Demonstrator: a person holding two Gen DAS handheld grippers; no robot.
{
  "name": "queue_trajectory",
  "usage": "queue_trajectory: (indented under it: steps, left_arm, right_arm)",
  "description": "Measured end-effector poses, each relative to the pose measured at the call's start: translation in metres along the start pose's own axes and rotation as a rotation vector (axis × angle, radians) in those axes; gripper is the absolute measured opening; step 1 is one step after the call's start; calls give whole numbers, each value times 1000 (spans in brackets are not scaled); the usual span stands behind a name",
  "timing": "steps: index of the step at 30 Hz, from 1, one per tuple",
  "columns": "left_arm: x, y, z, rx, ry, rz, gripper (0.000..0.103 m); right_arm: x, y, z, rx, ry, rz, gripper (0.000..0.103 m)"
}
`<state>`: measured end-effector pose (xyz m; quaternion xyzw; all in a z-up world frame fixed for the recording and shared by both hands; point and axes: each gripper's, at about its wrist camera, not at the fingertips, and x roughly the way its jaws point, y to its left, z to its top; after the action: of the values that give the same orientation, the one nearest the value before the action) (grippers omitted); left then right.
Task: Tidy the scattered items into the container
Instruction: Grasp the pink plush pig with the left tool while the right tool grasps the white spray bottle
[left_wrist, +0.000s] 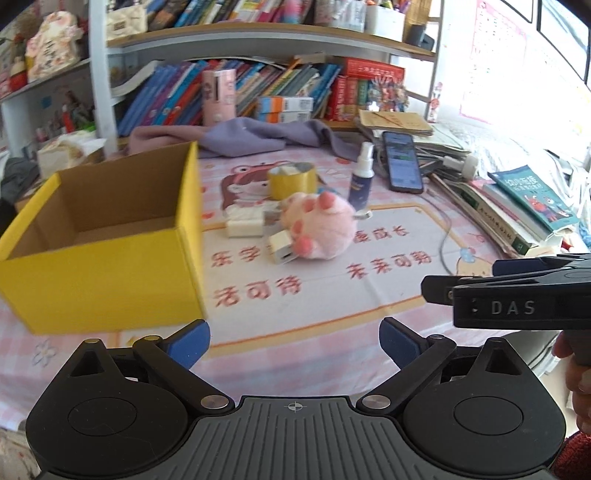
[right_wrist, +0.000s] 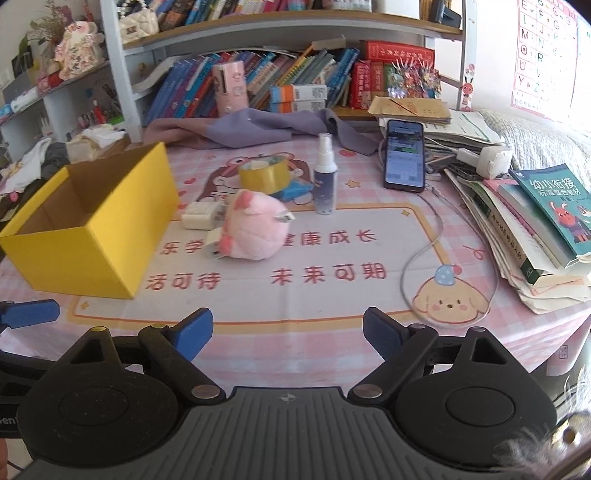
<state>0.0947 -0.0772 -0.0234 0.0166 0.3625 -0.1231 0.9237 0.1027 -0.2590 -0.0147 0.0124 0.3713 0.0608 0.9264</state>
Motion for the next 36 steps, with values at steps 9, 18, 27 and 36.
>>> queue_trajectory:
  steps: [9, 18, 27, 36]
  left_arm:
    - [41, -25, 32, -12, 15, 1, 99]
    - [75, -42, 57, -70, 29, 61, 99]
    - [112, -53, 75, -69, 34, 167, 99]
    - [147, -61, 88, -11, 22, 228, 99]
  right_arm:
    - [29, -34, 33, -36, 13, 16, 85]
    - [68, -70, 67, -92, 33, 45, 76]
    - [115, -86, 99, -182, 41, 121, 76]
    - [164, -82, 123, -280, 49, 176, 76]
